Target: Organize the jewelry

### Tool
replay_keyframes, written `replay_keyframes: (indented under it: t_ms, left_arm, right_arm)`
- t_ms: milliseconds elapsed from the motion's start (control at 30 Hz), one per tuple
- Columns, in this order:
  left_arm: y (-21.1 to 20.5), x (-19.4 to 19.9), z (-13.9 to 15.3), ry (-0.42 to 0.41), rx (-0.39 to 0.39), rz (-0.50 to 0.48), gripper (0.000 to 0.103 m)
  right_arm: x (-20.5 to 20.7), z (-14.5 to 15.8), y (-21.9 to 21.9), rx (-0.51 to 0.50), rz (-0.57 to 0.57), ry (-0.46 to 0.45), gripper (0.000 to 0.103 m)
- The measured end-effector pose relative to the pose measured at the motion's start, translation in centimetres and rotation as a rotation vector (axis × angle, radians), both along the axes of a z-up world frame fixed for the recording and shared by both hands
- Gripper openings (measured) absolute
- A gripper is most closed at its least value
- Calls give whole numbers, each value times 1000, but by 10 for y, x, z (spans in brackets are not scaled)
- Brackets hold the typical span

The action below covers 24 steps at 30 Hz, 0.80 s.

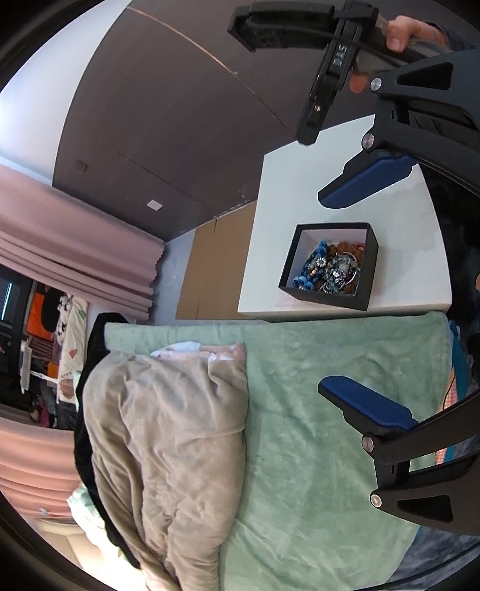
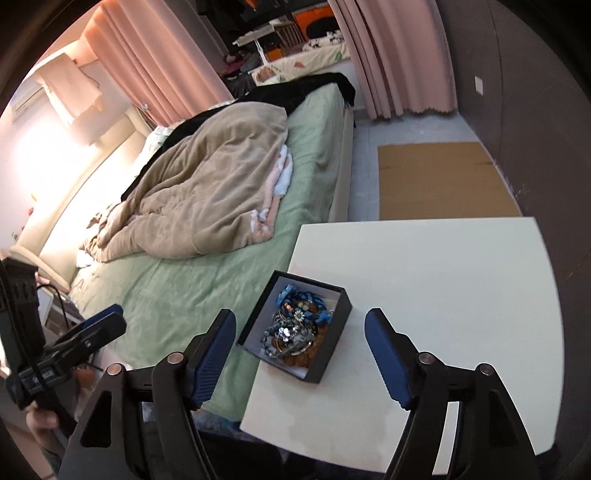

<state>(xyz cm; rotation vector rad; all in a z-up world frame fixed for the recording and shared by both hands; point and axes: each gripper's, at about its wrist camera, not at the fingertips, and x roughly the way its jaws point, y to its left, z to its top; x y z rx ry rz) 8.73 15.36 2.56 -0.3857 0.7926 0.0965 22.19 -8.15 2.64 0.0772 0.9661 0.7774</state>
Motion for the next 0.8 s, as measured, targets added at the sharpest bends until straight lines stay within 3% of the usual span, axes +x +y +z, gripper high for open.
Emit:
replay_keyframes:
  t_ms: [133,267,433,667,800]
  left_arm:
    - [-16,-9,6,-16,37,-12,96]
    - [-36,-23,15,-76,104,-7,103]
    - [-59,-33,13,-107,138,-41,103]
    - [-88,-41,1,-151,209,-73,103]
    - [-99,-45,-8,-152,209,-85,103]
  right_arm:
    - [-18,7,-17,1,4,-29,91]
    - [-38,9,-35,14,28,-44,94]
    - [-59,7,-63,-2,-43,-78,103]
    - [-76,-5,-101,32,-125,-116,103]
    - [-85,-12,-116,16,-177,-151,103]
